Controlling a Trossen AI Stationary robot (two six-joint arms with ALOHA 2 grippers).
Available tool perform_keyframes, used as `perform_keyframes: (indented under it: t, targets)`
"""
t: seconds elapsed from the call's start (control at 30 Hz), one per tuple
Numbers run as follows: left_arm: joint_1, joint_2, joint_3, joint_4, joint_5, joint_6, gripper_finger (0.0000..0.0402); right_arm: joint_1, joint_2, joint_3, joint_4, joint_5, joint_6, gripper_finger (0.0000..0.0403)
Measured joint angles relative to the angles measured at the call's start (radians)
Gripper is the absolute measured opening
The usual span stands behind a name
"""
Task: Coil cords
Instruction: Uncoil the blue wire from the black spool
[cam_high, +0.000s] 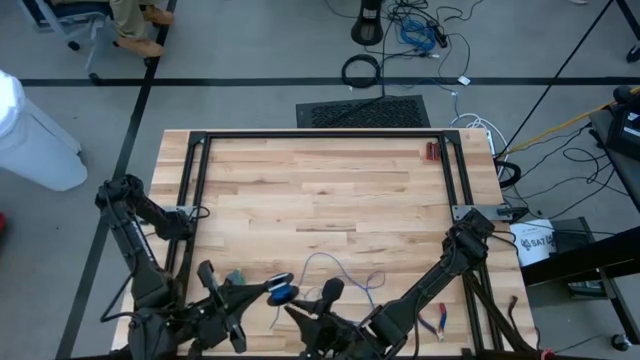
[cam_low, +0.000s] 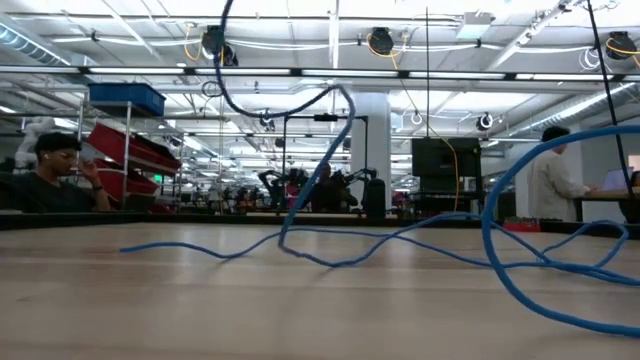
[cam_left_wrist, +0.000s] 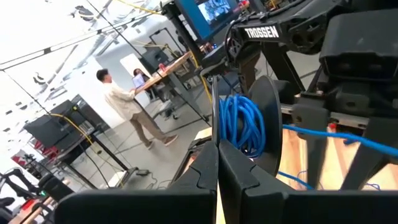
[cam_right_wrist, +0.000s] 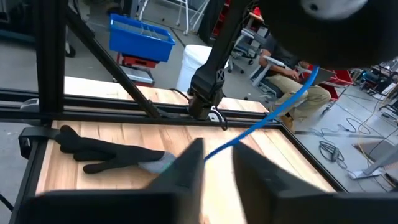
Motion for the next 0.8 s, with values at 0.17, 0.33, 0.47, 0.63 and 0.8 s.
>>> perform_keyframes:
  t: [0.17,0.33,0.47,0.63,0.8]
  targets:
    - [0.027,0.000,0.000,-0.018,-0.004,-0.068,0.0001,0.000,0.000,0.000,-0.030,-0.007,0.035,0.0008]
    - [0.076,0.000,0.000,-0.096,-0.083,-0.171,0.0001,-0.003,0.000,0.000,-0.023,-0.063,0.046,0.0001]
    - [0.119,0.000,0.000,-0.251,-0.113,-0.307,0.0001,-0.004,0.000,0.000,-0.006,-0.080,0.028,0.0001]
    - [0.156,0.000,0.000,-0.472,-0.109,-0.474,0.0001,0.001,-0.006,0.000,0.010,-0.062,-0.023,0.0000]
    - [0.171,0.000,0.000,-0.654,-0.067,-0.590,0.0001,0.021,-0.041,0.000,0.007,0.001,-0.074,0.0000]
